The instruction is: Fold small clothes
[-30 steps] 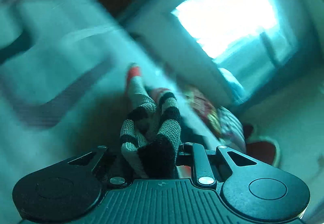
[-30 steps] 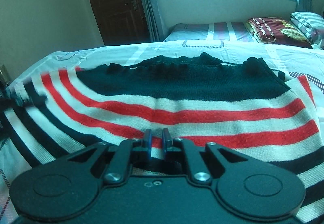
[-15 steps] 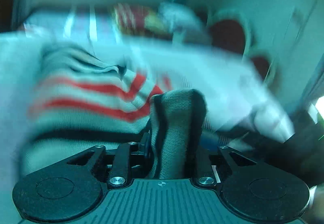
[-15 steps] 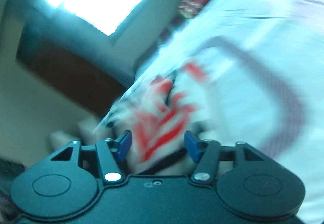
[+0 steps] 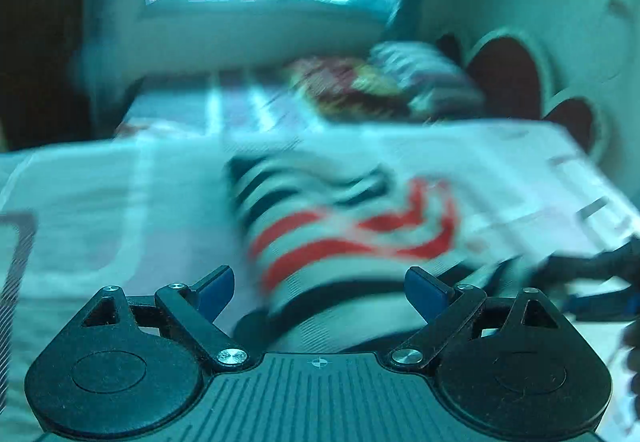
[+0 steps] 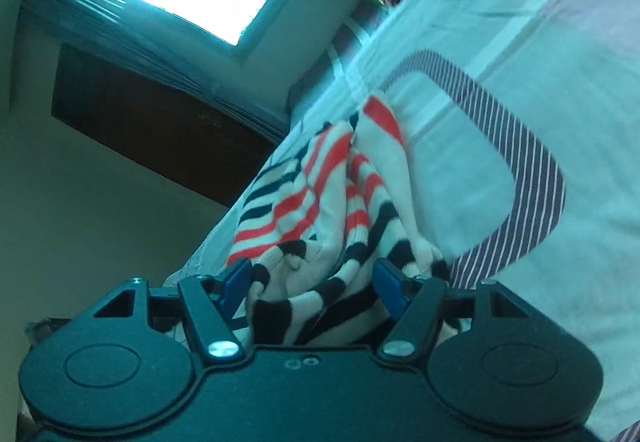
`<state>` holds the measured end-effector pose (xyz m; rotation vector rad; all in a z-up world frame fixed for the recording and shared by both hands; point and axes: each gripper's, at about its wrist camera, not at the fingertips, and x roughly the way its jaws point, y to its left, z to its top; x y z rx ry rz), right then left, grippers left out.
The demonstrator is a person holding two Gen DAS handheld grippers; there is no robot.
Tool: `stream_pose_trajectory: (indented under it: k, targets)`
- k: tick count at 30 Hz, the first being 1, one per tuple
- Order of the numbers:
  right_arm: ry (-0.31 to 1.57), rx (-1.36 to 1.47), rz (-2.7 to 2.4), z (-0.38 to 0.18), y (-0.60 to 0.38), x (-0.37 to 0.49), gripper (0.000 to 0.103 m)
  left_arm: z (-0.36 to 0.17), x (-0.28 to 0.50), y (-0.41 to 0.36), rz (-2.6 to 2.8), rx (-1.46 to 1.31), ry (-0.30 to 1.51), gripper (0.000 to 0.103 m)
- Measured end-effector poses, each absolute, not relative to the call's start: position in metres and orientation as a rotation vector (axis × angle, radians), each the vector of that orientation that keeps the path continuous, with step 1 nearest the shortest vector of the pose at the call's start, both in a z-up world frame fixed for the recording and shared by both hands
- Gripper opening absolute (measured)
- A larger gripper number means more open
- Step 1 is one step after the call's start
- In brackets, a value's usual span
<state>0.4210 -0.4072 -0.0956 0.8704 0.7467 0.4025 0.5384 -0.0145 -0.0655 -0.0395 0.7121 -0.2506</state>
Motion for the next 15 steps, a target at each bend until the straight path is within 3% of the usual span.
stream_pose_trajectory:
  k: [6,15]
  targets:
    - [0.852,0.810,0.393,-0.094,-0.391,0.450,0.068,-0.094,0.531,-0.006,-0.234,-0.105,0.736,0.092]
    - [0.893,0.707,0.468,-0.101,-0.368,0.500,0.068,-0.087,0.547,0.001,-0.204,-0.138,0.709,0.092]
